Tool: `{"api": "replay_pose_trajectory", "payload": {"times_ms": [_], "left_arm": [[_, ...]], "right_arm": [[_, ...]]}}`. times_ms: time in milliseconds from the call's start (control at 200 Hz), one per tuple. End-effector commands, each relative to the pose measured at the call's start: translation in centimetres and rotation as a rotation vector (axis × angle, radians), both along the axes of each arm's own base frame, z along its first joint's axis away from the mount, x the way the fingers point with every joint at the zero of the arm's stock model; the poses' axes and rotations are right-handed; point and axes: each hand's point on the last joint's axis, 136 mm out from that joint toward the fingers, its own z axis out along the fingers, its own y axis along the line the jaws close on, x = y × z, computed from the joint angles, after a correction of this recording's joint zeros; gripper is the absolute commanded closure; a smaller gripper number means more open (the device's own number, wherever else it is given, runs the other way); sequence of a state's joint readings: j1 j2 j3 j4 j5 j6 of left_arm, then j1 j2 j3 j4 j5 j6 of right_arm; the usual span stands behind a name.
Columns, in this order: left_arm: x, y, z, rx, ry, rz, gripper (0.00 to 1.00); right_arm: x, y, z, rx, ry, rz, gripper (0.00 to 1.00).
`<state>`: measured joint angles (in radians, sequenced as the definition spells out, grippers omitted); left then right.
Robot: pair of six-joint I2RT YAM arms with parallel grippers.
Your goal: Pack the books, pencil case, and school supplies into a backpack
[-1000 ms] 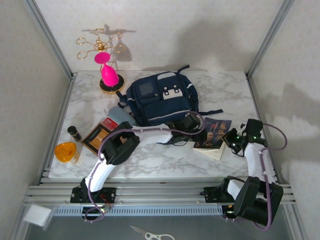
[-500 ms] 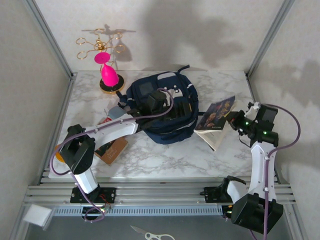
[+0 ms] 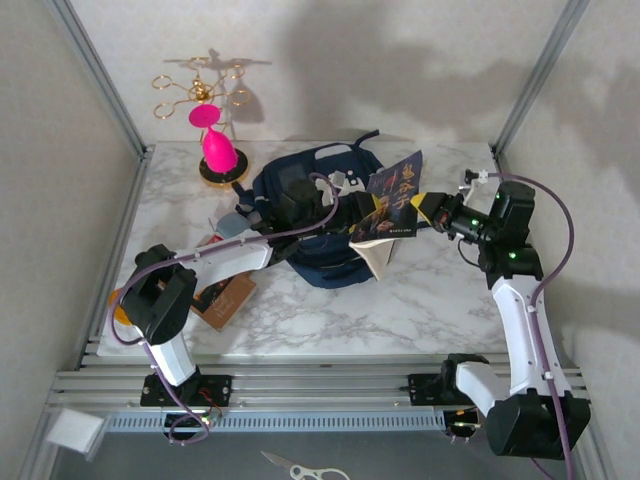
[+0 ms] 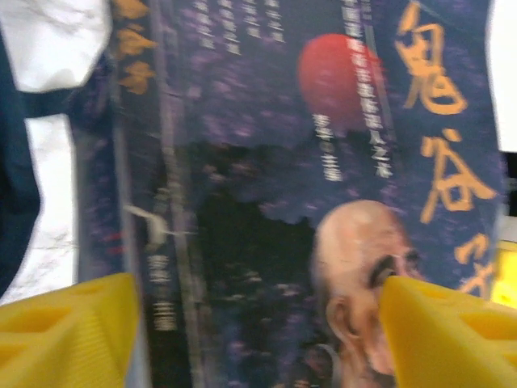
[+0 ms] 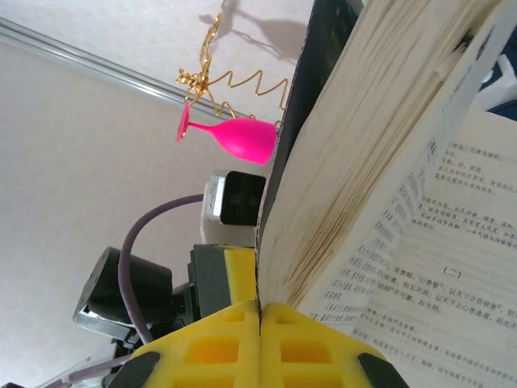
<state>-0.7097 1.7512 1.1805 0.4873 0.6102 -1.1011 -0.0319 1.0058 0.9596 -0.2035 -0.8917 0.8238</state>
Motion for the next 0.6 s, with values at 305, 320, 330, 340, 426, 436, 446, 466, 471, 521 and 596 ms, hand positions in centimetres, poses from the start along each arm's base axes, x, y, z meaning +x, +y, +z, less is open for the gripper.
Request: {"api": "replay_pose_trajectory", "payload": {"times_ms": [305, 320, 330, 340, 426, 436, 446, 466, 471, 521, 596], "left_arm": [[-1.1, 0.5, 4.8, -0.176, -0.063, -0.023, 0.71], [-1.1, 0.5, 4.8, -0.177, -0.065, -0.023, 0.73], [-1.1, 0.5, 4.8, -0.177, -0.064, -0.022, 0.74], [-1.1, 0.6, 4.8, -0.178, -0.065, -0.021, 0.75], [-1.0, 0.7, 5.1, -0.188, -0.068, -0.018, 0.86], [-1.0, 0.7, 5.2, -0.190, -0.071, -0.017, 0.87], [-0.9, 0.7, 5.3, -0.191, -0.073, -0.017, 0.88], [-0.9, 0.8, 5.3, -0.193, -0.072, -0.016, 0.92], [-0.9, 0.8, 5.3, -0.193, -0.071, -0.016, 0.94], [-0.8, 0.9, 5.7, -0.208, -0.076, -0.013, 1.00], [-0.9, 1.1, 6.7, -0.244, -0.084, -0.013, 1.00]], "right_arm": [[0.1, -0.1, -4.4, -0.073, 0.059, -0.003, 1.00], [0.1, -0.1, -4.7, -0.076, 0.065, -0.003, 1.00], [0.1, -0.2, -4.7, -0.076, 0.067, -0.003, 1.00], [0.1, -0.2, -4.8, -0.079, 0.069, -0.006, 1.00], [0.1, -0.4, -5.7, -0.100, 0.087, -0.016, 0.99], [0.1, -0.4, -5.8, -0.103, 0.086, -0.017, 0.98], [0.0, -0.4, -5.9, -0.105, 0.089, -0.016, 0.96], [0.0, -0.5, -6.1, -0.112, 0.092, -0.018, 0.91], [0.0, -0.5, -6.2, -0.113, 0.093, -0.018, 0.90], [-0.1, -0.6, -6.7, -0.123, 0.104, -0.018, 0.78], [-0.3, -1.0, -7.7, -0.155, 0.129, -0.037, 0.52]]}}
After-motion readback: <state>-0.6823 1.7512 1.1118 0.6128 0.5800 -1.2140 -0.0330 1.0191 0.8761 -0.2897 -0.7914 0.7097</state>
